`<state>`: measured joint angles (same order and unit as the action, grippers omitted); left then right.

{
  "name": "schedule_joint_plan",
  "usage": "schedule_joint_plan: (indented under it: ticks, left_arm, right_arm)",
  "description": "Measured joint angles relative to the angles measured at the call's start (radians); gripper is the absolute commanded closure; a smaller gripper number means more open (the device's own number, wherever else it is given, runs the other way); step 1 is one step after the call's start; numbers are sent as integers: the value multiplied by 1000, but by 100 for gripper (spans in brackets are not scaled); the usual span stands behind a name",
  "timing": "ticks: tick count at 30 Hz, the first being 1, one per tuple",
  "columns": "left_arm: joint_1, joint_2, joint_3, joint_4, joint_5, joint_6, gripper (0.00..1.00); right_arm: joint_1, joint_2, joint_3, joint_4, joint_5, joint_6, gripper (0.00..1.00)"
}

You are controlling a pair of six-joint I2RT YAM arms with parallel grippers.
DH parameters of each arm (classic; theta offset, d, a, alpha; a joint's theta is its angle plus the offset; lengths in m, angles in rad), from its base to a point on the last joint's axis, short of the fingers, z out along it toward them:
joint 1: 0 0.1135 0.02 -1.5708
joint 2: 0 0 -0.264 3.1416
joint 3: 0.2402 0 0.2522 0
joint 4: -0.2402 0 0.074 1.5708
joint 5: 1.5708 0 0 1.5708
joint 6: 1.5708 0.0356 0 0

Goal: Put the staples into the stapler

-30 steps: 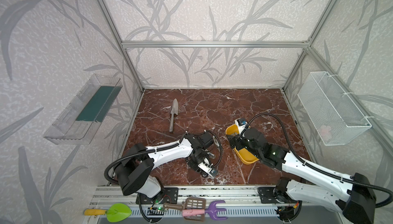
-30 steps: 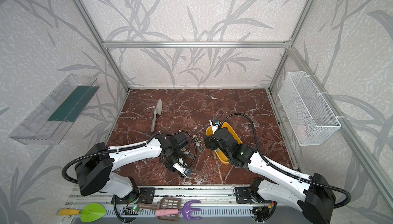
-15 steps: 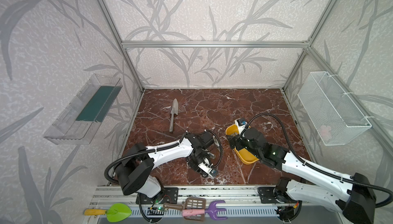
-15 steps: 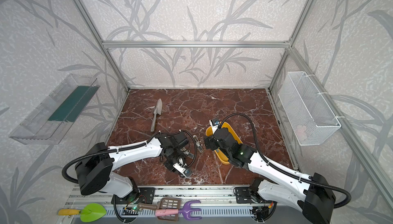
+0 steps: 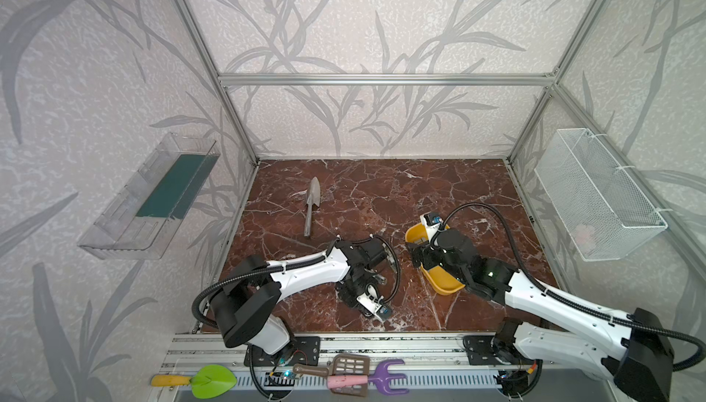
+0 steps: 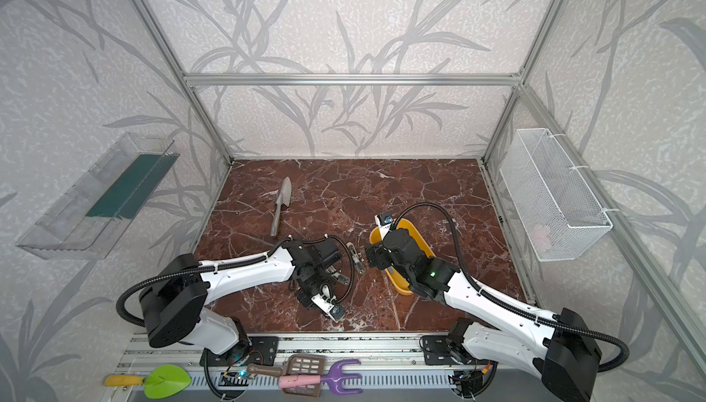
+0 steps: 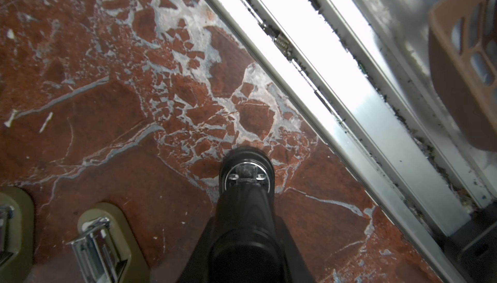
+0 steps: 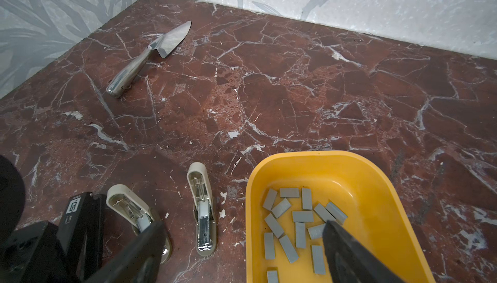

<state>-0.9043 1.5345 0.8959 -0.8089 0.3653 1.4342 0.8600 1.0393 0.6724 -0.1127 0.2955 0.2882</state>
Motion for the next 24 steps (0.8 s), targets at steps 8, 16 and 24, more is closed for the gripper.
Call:
schedule_joint_plan:
  ticks: [8,16,24]
  left_arm:
    - [17,-16,33,-31,-8,4,100]
    - [117,-378,-60,136,-5,-50,100]
    - [130,-566,-187,337,-10,-104,100]
  right_arm:
    - [0,0,0,-2,0,4,10]
    - [0,-14,-32,100,-46,45,24]
    - [0,-55,-101,223,-208,57,25]
